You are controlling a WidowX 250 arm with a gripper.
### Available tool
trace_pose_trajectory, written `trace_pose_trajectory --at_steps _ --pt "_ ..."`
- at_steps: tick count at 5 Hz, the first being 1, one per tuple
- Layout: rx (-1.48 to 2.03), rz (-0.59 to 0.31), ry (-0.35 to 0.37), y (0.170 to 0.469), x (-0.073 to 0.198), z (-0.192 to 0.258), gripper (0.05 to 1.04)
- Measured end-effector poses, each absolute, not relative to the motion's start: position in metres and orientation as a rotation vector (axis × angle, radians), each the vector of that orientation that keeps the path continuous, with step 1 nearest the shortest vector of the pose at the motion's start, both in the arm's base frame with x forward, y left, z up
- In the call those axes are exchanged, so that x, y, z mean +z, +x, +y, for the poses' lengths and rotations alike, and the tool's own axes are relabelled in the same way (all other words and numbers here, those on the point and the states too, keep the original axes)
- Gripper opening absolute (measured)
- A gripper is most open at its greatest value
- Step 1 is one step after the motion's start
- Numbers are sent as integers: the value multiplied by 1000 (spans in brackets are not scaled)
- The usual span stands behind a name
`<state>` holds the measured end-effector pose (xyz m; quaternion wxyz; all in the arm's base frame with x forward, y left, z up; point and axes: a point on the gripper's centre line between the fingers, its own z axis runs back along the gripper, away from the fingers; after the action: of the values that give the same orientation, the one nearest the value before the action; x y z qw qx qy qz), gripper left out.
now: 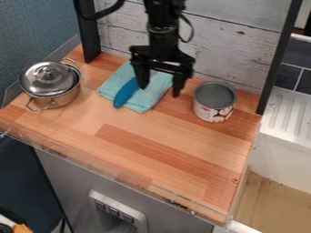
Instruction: Took the blue teaspoon and placed it in the center of the table.
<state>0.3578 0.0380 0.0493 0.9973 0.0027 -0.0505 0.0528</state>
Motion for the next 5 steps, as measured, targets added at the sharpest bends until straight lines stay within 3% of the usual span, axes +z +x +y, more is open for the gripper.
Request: trace_pose_trajectory --at_steps 1,5 --pt "55 -119 24 369 36 63 1000" --pt "93 -111 62 375 19 89 999"
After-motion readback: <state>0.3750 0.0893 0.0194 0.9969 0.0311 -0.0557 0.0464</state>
